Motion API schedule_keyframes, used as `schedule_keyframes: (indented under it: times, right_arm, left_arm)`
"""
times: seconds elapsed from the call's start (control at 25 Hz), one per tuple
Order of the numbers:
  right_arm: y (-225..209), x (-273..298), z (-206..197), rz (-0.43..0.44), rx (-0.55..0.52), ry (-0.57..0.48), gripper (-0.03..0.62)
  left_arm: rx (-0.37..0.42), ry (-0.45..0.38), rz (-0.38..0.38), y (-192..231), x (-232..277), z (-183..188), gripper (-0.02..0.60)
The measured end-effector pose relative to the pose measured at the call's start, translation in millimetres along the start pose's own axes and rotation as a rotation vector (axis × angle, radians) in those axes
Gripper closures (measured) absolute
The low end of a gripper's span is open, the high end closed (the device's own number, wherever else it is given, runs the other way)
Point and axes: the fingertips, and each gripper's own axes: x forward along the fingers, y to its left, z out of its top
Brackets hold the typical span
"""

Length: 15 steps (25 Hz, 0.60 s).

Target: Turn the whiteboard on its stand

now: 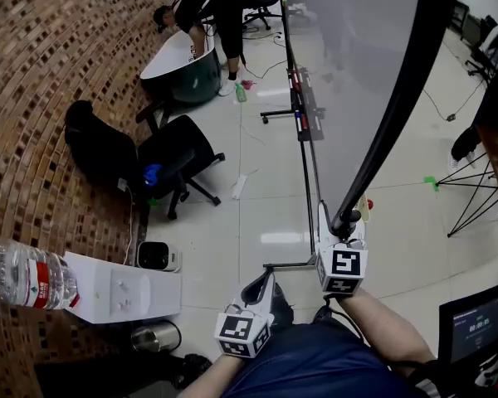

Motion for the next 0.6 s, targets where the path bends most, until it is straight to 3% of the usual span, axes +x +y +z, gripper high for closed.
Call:
schedule_keyframes:
  times: [0.12,0.28,0.44,0.6]
  right_arm:
    - [-3,-18,2,-0.010,-0.002,0.004,0.451]
    - [-7,-45,1,0.001,0.009,-0.014,0.451]
    - [-11,-69,-12,0.013,0.001,-0.009,0.450]
    - [-19,-89,-21,0.033,0.005,-0.026,0.451]
  left_arm:
    - [-0.008,0.042,0.008,-26,-16,-27,0.575]
    - [-0.057,0.084,0.071,-35,-45,-58,0.575]
    - [-0.067,0.046,0.098,-33,-62,-58,0.575]
    - [-0.050,-0.017,0.052,-34,-65,-46,0.575]
